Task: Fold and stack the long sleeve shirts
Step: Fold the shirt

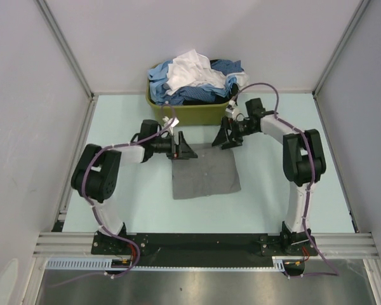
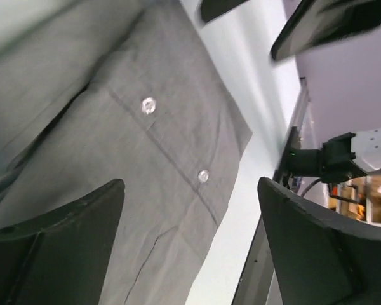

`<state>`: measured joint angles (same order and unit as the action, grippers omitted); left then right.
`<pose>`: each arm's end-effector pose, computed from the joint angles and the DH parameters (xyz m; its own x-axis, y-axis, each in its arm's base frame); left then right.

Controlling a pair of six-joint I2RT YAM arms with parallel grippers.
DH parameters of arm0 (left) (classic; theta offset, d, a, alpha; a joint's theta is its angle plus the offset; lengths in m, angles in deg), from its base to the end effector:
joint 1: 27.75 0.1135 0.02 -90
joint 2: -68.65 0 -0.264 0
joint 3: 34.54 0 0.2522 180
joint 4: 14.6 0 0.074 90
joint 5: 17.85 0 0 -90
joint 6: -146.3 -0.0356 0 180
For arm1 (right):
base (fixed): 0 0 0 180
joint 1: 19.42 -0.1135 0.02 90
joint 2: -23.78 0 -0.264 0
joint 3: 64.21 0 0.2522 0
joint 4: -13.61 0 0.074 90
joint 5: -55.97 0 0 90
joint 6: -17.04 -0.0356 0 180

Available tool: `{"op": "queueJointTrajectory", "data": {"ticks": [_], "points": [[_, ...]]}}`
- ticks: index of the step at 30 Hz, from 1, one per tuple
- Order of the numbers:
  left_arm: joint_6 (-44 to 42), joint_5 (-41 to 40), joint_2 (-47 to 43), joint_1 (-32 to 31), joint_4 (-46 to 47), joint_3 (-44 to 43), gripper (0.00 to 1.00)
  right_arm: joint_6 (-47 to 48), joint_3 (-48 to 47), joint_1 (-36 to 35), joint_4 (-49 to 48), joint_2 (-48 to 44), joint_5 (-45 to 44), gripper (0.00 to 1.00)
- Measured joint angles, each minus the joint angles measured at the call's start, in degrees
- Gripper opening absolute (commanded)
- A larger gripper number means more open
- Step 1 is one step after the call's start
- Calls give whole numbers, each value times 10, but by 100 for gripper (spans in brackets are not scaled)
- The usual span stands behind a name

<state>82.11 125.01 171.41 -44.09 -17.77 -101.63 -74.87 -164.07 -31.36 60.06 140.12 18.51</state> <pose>0.3351 -0.1278 0.1640 -0.8752 -0.0174 -0.4835 0.4273 0.4411 -0.7892 0.4075 0.1151 0.1934 -0.8867 -0.1668 -0.4313 -0.4499 0.5262 0.7216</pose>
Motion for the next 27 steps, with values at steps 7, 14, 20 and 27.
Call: {"op": "queueJointTrajectory", "data": {"ticks": [7, 14, 20, 27], "points": [[124, 39, 122, 8, 124, -11, 97, -152, 17, -16, -154, 111, 106, 92], [156, 60, 139, 45, 170, 0, 90, -173, 18, 57, -160, 138, 153, 85], [102, 54, 81, 66, 137, 50, 81, -104, 34, 83, -100, 107, 116, 75], [-163, 17, 1, 61, -120, -23, 88, 71, -79, 81, 50, 96, 6, 70]]}}
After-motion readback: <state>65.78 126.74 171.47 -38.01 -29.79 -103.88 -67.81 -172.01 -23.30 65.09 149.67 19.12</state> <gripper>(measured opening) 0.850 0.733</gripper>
